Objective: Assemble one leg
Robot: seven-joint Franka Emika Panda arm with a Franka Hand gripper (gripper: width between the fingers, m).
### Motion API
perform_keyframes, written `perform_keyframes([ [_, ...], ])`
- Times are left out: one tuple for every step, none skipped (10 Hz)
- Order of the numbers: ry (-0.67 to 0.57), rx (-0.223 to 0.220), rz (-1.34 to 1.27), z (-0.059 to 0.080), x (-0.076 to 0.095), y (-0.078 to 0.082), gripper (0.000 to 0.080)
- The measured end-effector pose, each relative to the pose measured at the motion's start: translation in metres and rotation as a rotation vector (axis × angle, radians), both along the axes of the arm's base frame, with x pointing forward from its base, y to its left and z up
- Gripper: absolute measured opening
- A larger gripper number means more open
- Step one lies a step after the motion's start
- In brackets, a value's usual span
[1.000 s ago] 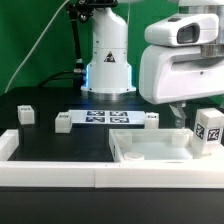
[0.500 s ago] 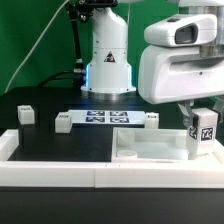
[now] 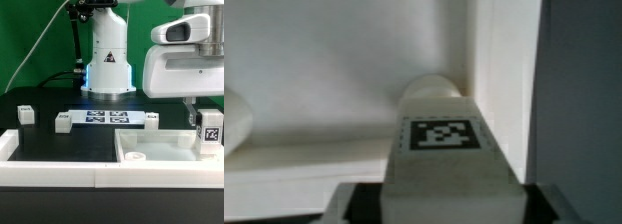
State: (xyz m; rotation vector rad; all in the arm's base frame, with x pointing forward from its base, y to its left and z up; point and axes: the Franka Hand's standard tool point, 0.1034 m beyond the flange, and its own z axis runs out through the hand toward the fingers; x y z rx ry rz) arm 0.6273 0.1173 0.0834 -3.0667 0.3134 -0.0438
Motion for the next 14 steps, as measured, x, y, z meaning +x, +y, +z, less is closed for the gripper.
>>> perform_keyframes([
  [0.006,0.005,-0.128,-0.0003,0.0001,-0.0008,0.0291],
  [0.011,0.013,-0.248,-0.0007,0.0,-0.0015,0.0291],
  [0.018,0.018,-0.366,-0.0008,-0.0001,-0.002,0.0291],
  [0.025,0.017,-0.512,-0.001,-0.0005,-0.0017,0.0291],
  [0.03,0.016,-0.645,-0.0011,-0.0007,-0.0019,0.0291],
  [0.039,0.024,-0.734,-0.0012,-0.0008,-0.0029,0.0291],
  [0.049,0.036,-0.782,-0.0012,-0.0007,-0.004,0.0291],
  [0.052,0.04,-0.818,-0.0013,-0.0008,-0.0041,0.0292],
  [0.052,0.04,-0.806,-0.0016,-0.001,-0.0037,0.0292],
  [0.05,0.039,-0.763,-0.0017,-0.001,-0.0036,0.048],
  [0.048,0.039,-0.738,-0.0016,-0.0011,-0.0025,0.0591],
  [0.045,0.037,-0.691,-0.0014,-0.0009,-0.0023,0.0591],
  [0.034,0.03,-0.532,-0.0011,-0.0006,-0.0021,0.0637],
  [0.028,0.025,-0.417,-0.0011,-0.0008,-0.0013,0.0646],
])
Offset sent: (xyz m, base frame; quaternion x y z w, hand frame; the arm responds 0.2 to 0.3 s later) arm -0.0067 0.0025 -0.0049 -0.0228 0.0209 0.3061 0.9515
